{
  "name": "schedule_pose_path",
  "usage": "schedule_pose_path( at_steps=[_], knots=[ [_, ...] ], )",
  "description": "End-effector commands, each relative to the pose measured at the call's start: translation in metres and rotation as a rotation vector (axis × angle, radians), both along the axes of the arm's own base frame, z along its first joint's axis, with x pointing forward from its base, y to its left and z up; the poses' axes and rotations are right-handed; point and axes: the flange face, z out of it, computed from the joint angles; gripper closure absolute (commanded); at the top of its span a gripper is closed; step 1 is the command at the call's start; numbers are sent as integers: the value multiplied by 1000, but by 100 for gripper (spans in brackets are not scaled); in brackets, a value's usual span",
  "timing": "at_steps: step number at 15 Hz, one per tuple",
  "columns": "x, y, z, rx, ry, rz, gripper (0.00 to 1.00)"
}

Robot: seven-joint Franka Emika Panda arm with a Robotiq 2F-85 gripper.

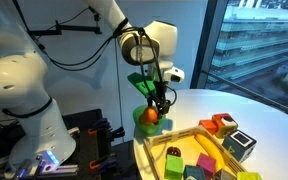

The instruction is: Pick up the toy orange from the tray and put it in the green bowl

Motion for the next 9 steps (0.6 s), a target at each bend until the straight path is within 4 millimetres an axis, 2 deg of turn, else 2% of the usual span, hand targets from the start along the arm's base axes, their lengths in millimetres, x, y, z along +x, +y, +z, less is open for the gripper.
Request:
schedule_pose_path(
  at_steps=[1, 2, 4, 9],
  knots=[
    [-5, 3, -6, 9, -26, 16, 47],
    [-6, 3, -8, 6, -24, 16, 6],
    [-7, 1, -9, 0, -22, 11, 0],
    [-7, -13, -3, 4, 28, -12, 0]
  ],
)
